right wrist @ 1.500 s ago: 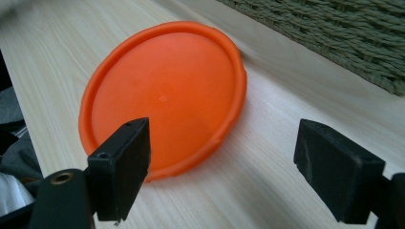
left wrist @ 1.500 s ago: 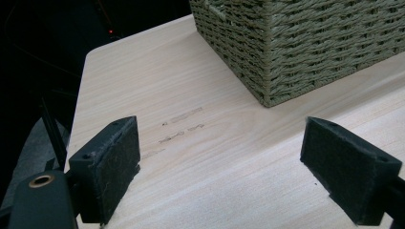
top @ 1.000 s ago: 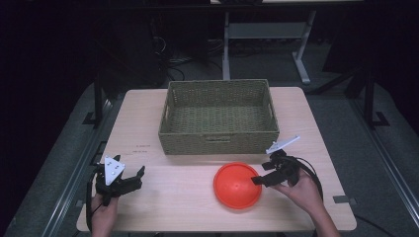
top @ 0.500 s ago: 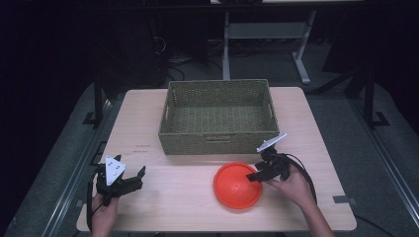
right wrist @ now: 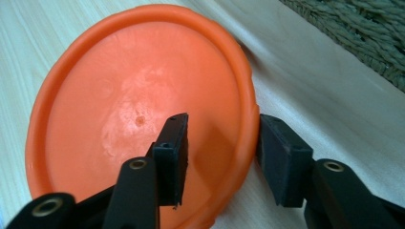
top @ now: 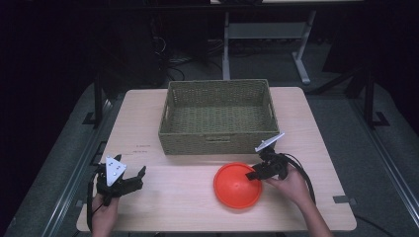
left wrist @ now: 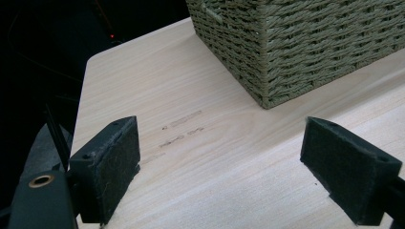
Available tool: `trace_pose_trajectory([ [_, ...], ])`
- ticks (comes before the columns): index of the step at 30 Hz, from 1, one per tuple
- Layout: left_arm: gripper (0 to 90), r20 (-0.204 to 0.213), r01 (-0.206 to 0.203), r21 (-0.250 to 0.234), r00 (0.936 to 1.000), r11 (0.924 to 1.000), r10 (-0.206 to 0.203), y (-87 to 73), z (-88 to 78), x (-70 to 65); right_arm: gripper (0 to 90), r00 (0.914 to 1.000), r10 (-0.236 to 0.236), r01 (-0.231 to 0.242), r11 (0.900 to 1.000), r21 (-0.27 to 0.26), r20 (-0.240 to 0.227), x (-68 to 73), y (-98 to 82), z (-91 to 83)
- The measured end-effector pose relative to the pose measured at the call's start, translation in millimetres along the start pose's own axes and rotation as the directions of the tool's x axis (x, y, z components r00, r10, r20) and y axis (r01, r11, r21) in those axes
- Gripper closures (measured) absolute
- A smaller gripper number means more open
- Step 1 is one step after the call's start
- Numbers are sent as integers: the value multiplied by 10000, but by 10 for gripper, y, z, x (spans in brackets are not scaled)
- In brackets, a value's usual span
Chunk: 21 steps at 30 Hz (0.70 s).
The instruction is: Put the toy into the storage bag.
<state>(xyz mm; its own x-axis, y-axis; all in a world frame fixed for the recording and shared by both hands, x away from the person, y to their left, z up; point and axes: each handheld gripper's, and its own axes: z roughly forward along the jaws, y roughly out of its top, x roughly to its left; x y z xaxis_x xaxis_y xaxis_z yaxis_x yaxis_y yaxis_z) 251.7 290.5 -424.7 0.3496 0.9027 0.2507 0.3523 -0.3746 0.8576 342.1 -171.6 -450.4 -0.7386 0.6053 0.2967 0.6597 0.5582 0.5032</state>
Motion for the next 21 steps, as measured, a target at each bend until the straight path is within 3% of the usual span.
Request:
trace_pose_trajectory([
  [7,128,-10,63,-23,10000,10000,-63,-2,0,4,643,9998,-90,90,10000,2,174,2,-8,-9],
  [12,128,-30,30,-14,10000,10000,-30,-1,-5,-1,680,10000,53,-53,10000,-45,48,-24,-12,-28],
  [21,128,-51,86,19,10000,10000,-86,-3,-2,-2,794,9999,-73,65,9977,-677,-124,42,-3,-191],
])
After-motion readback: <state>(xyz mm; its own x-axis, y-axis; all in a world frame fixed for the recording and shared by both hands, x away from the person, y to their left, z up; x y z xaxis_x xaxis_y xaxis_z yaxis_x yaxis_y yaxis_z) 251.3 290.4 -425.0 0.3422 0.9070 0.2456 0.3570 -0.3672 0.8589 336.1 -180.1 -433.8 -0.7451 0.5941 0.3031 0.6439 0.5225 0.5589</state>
